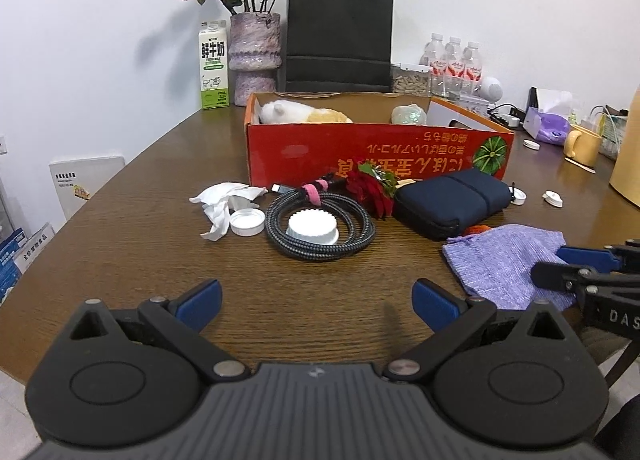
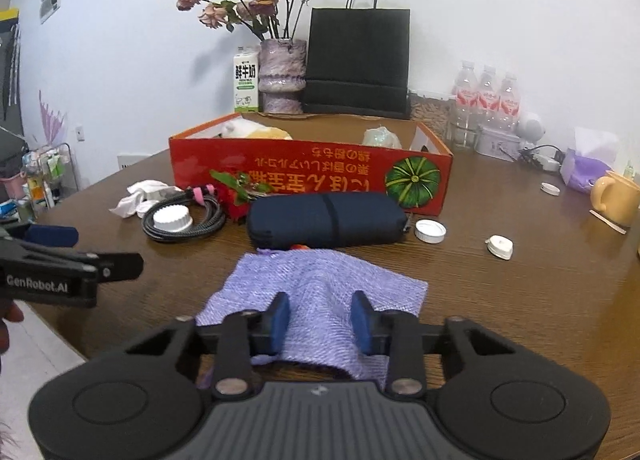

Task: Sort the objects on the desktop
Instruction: 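Grasp the purple drawstring pouch with the right gripper and lift it, then grasp the black cable bundle with the left gripper while the right gripper holds the pouch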

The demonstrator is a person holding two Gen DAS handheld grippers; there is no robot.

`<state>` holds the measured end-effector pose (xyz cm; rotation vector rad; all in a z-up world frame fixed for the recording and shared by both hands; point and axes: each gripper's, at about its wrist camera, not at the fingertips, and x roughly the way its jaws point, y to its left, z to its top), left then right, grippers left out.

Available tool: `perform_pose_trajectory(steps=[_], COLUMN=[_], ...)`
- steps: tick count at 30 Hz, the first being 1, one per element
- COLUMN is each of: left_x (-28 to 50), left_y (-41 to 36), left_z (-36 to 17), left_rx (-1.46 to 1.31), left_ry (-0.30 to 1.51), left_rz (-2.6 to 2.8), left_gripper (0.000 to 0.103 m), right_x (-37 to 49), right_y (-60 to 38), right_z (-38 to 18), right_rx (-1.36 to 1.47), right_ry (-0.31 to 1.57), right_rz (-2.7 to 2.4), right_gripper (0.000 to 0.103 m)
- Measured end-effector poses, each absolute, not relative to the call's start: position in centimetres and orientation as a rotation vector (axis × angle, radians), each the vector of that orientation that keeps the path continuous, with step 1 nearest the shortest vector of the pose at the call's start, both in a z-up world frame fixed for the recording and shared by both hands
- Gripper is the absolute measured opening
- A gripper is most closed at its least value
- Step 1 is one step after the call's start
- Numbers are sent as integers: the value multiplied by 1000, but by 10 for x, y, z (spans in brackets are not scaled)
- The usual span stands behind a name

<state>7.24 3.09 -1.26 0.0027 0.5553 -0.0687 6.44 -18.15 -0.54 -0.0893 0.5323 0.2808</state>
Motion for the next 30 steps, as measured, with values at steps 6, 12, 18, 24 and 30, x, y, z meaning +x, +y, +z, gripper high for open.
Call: perform_pose_trajectory(steps=[6,12,18,24,30], left_x=[69,72,93,121,125], left_y=[29,22,19,19,12], left_z=[-4,5,9,5,4], left_rx=[18,44,56,43,44], left_ry=[528,511,526,566,574], left_rz=[-73,-81,-78,-75,-110], left_gripper=[103,103,103,103,103], right_x=[64,69,80,92,97], right_y=[-181,-189,-208,-218,-231], right_z=[10,29,50,58,57], right_rx=[-66,4,124,139,157], right_ry=[508,479,453,418,413], right_rz=[316,344,350,301,271], right_gripper=[7,7,7,7,7])
